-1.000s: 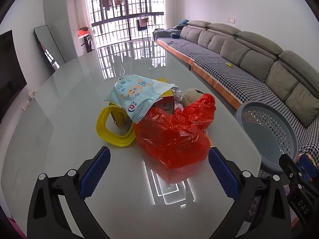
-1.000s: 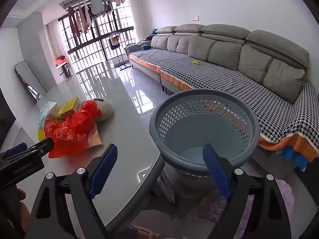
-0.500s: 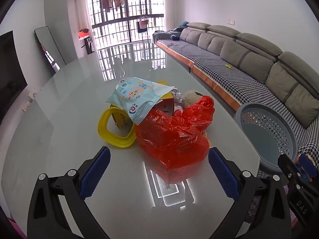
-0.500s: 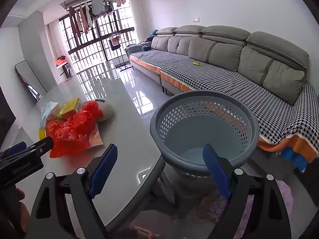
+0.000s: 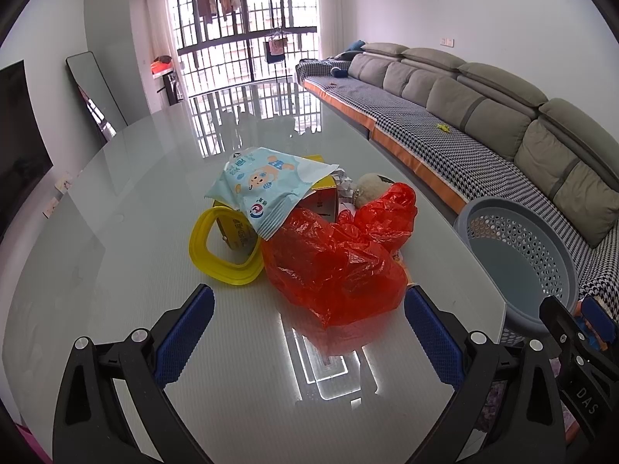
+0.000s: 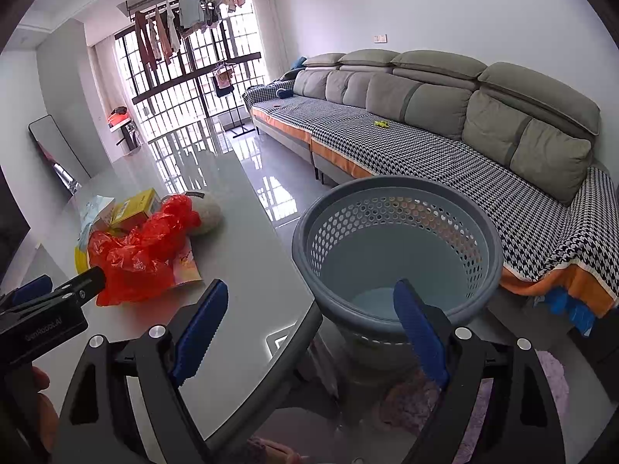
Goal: Collect trash
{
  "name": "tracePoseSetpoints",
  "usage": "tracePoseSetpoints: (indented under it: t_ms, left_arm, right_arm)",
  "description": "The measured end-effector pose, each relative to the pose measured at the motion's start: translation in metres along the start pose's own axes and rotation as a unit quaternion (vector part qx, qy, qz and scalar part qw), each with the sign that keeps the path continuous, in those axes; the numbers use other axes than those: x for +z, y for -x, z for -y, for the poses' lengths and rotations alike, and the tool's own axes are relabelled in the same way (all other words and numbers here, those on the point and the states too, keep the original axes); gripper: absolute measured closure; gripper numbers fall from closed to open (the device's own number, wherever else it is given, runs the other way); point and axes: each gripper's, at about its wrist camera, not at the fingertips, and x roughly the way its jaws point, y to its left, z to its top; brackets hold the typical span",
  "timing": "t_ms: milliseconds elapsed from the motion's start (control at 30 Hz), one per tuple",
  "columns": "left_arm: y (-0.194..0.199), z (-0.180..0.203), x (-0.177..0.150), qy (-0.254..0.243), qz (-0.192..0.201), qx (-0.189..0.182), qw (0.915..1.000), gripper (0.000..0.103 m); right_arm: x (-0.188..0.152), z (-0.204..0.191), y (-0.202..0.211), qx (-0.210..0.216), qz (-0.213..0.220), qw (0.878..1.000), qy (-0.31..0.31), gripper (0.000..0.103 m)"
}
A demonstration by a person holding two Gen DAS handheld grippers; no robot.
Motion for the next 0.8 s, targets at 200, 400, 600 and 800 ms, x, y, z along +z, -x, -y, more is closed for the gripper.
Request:
tracePoseSetpoints:
  t_ms: [200, 400, 600, 800]
  left_arm:
    - [-0.0002, -0.0008, -0.0002, 0.001, 0.000, 0.000, 1.0000, 0.006]
    - [-0.0004, -0.0010, -0.0004, 0.001, 0.000, 0.000, 1.0000, 0.006]
    - [-0.0004, -0.0010, -0.0005, 0.001, 0.000, -0.001, 1.0000, 0.006]
    - [-0.0004, -0.0007, -0.0005, 0.001, 0.000, 0.000, 1.0000, 0.006]
  right_arm:
    - [0.0007, -0.0008, 0.0009, 0.000, -0.001, 1.000, 0.002, 0.019]
    - [0.0005, -0.0026, 0.0003, -0.002, 0.000, 1.000, 0.003, 0.019]
    - [0.0009, -0.0032, 0.0001, -0.001, -0.001, 1.000, 0.003, 0.019]
    - [0.0012, -0.0034, -0.0002, -0.002, 0.000, 1.000, 0.003, 0.019]
